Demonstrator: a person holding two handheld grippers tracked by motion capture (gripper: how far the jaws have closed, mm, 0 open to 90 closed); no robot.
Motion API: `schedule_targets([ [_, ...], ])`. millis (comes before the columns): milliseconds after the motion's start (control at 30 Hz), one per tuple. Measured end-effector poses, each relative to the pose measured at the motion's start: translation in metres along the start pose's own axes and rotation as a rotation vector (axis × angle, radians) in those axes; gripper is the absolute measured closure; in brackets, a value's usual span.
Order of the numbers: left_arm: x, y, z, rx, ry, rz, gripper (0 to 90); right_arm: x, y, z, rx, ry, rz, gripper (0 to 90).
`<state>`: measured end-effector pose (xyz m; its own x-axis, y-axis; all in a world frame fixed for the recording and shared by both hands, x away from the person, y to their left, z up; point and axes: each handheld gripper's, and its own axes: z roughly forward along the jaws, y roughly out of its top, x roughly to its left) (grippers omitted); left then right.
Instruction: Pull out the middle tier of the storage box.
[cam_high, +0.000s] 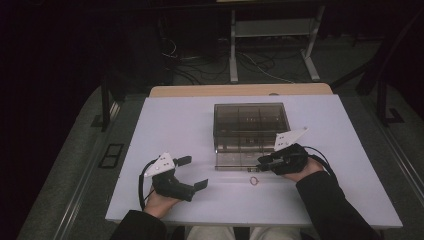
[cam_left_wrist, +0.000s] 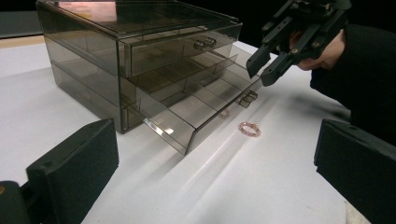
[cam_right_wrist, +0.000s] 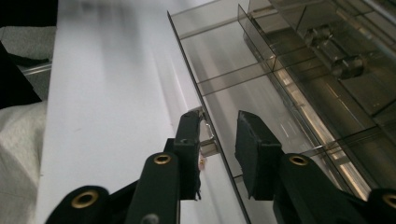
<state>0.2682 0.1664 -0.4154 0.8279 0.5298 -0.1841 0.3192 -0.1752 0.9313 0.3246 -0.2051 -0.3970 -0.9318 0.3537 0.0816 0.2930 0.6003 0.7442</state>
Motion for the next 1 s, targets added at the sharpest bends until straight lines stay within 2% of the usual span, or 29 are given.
schedule_targets([
  [167, 0.0, 0.0, 0.0, -0.001, -0.001, 0.001, 0.0, 0.007, 0.001, -0.008, -0.028, -0.009, 0.024, 64.4],
  [600, 0.0, 0.0, 0.001, 0.002, -0.002, 0.003, 0.0, 0.021, 0.0, -0.021, -0.055, -0.011, 0.041, 60.6],
  [1000, 0.0, 0.0, 0.0, 0.001, -0.001, 0.004, 0.0, 0.035, -0.006, -0.018, -0.049, -0.003, 0.086, 55.1],
])
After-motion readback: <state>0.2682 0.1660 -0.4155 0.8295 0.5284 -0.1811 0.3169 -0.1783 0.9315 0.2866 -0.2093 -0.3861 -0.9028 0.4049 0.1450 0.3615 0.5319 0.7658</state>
